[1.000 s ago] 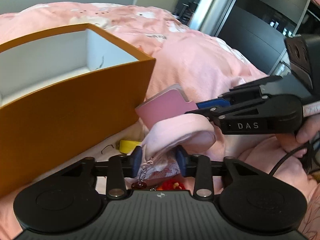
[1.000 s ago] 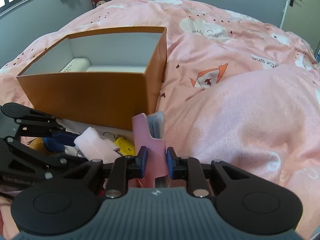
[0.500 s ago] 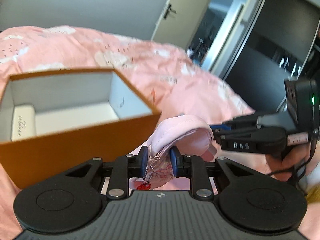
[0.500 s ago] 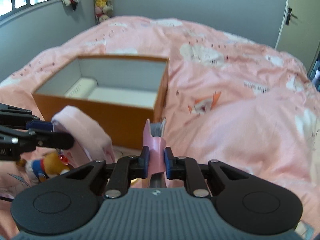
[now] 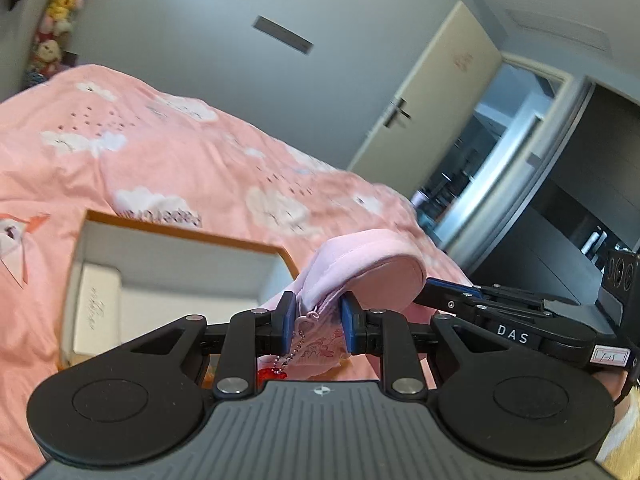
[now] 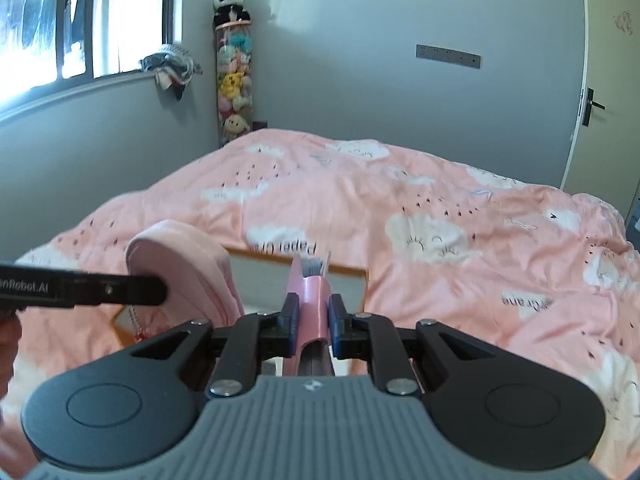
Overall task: Organize objects
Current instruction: 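Carry the pink pouch and pink card holder over the orange box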
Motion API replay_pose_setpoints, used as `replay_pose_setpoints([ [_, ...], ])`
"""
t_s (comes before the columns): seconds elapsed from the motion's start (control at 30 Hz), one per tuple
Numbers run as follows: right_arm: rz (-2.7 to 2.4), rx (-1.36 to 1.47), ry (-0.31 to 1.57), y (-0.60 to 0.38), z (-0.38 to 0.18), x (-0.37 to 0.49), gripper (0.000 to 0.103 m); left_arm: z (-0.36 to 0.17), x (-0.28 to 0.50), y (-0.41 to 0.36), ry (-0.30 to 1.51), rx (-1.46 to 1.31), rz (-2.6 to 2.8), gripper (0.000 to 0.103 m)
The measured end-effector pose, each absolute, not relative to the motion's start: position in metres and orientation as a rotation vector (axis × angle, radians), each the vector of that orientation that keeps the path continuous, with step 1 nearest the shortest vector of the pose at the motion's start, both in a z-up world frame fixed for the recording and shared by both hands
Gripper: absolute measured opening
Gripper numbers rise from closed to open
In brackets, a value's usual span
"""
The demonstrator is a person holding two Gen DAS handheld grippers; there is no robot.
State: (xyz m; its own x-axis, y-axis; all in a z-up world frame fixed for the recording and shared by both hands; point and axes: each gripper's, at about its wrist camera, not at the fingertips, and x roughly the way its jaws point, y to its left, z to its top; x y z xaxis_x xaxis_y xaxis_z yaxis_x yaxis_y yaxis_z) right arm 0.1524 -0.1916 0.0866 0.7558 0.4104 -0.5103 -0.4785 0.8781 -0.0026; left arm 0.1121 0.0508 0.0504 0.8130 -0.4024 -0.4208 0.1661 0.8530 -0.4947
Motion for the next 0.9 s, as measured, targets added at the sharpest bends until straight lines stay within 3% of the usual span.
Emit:
replay_pose_setpoints([
  [0.7, 0.349, -0.126, 0.799, -0.115, 0.005, 0.265, 0.013, 0.006, 0.202, 0.103, 0.797, -0.421, -0.295, 0.027],
  [0.77, 0.348, -0.109, 0.842, -0.114, -0.005, 0.273, 0.009, 0.001, 0.206, 0.102, 0.807, -0.424, -0.306, 0.027],
  [0.8, 0.35, -0.098, 0.869, -0.113, -0.01, 0.277, 0.0, -0.002, 0.208, 0.103, 0.815, -0.431, -0.308, 0.027],
  [0.9, 0.341, -0.113, 0.912, -0.111, -0.02, 0.28, 0.0, -0.009, 0.215, 0.105, 0.833, -0.443, -0.317, 0.027],
])
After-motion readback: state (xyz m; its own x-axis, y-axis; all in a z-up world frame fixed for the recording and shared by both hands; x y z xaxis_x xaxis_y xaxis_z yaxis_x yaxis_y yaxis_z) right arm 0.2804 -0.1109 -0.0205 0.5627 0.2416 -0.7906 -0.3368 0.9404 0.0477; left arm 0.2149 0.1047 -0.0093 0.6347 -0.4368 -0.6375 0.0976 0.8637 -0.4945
